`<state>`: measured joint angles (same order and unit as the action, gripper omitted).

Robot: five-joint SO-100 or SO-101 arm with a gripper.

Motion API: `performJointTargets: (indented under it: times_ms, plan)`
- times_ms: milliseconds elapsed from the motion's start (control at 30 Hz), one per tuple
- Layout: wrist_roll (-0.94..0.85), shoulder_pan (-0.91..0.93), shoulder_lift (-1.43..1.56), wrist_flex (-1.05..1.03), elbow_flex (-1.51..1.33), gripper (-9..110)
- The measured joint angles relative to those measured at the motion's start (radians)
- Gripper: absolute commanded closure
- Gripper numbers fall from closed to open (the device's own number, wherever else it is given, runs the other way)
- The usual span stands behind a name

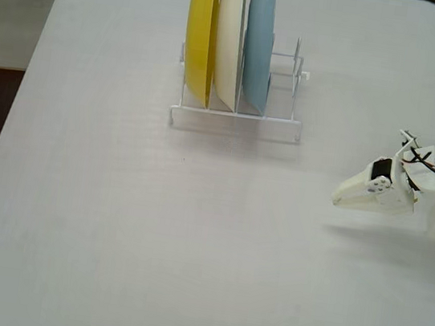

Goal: Please take one of the plates.

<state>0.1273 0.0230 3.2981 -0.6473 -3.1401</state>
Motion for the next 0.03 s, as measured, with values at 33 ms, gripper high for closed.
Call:
performJointTargets:
  times_ms: [33]
  plan:
    - [0.000,0.000,0.000,0.000,0.000,102]
